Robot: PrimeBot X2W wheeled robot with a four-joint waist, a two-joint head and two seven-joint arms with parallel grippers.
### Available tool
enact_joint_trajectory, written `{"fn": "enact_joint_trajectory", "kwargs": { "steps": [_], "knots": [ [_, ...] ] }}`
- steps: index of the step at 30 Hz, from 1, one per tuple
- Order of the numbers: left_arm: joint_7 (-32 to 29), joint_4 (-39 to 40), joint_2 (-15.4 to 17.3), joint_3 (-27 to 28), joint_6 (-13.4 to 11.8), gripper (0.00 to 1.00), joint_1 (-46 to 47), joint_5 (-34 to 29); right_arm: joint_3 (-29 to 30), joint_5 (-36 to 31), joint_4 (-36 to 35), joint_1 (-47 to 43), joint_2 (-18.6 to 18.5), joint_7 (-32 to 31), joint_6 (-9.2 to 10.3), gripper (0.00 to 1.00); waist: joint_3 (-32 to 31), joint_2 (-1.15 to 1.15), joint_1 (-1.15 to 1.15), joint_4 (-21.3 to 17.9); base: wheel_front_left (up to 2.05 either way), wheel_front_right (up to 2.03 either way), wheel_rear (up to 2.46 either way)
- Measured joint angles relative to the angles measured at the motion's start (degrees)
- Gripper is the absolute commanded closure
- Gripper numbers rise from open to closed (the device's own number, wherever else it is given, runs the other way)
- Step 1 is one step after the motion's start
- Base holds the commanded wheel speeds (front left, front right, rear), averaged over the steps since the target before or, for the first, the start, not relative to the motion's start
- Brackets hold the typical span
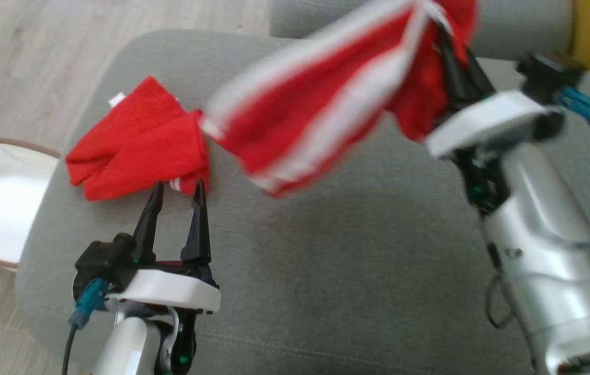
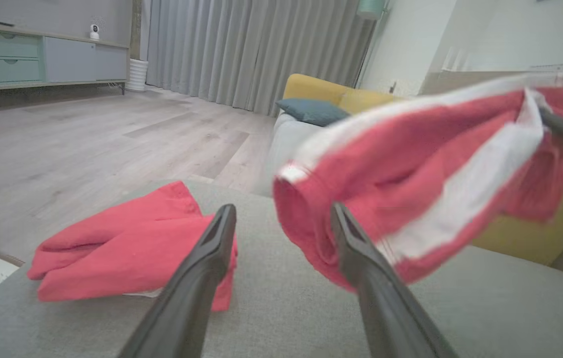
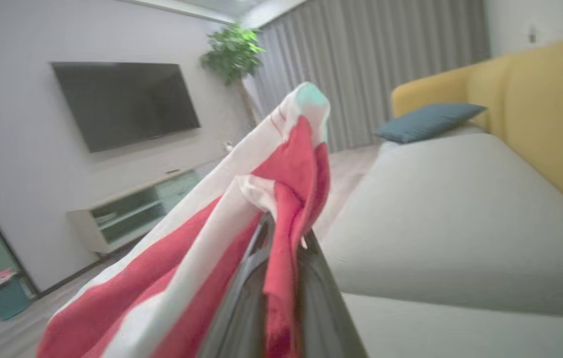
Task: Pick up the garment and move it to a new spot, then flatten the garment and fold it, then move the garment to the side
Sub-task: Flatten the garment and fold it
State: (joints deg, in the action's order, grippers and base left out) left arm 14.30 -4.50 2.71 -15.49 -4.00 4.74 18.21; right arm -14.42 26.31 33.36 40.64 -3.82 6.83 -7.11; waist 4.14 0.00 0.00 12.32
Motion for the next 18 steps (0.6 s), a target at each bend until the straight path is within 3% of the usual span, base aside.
{"fn": "enact_joint_trajectory", "kwargs": {
  "steps": [8, 15, 16, 17, 18],
  "knots": [
    [0.0, 0.45, 0.0, 0.47, 0.51, 0.0, 0.63, -0.63, 15.85, -10.25, 9.6, -10.02, -6.36, -4.9, 0.0, 1.0, 3.07, 0.0, 0.0, -4.0, 0.0, 0.0, 0.0],
    [0.0, 0.32, -0.02, -0.08, 0.99, 0.0, 2.43, -1.0, 28.38, -20.71, 11.48, -10.75, -6.47, -6.26, 0.0, 1.0, 5.28, 0.0, 0.0, -6.78, 0.0, 0.0, 0.0],
    [0.0, 0.32, -0.02, -0.11, 0.99, 0.0, 2.61, -1.0, 29.77, -22.07, 11.47, -10.76, -6.02, -6.87, 0.0, 0.37, 5.46, 0.0, 0.0, -6.99, 0.0, 0.0, 0.0],
    [0.0, 0.3, -0.02, -0.14, 1.0, 0.0, 2.69, -1.0, 30.88, -23.59, 11.32, -10.81, -5.55, -6.93, 0.0, 0.0, 5.56, 0.0, 0.0, -7.17, 0.0, 0.0, 0.0],
    [0.0, 0.23, -0.02, -0.22, 1.0, 0.0, 2.71, -1.0, 31.88, -24.55, 11.0, -10.81, -4.9, -7.11, 0.0, 0.0, 5.57, 0.0, 0.0, -7.29, 0.0, 0.0, 0.0]
  ]
}}
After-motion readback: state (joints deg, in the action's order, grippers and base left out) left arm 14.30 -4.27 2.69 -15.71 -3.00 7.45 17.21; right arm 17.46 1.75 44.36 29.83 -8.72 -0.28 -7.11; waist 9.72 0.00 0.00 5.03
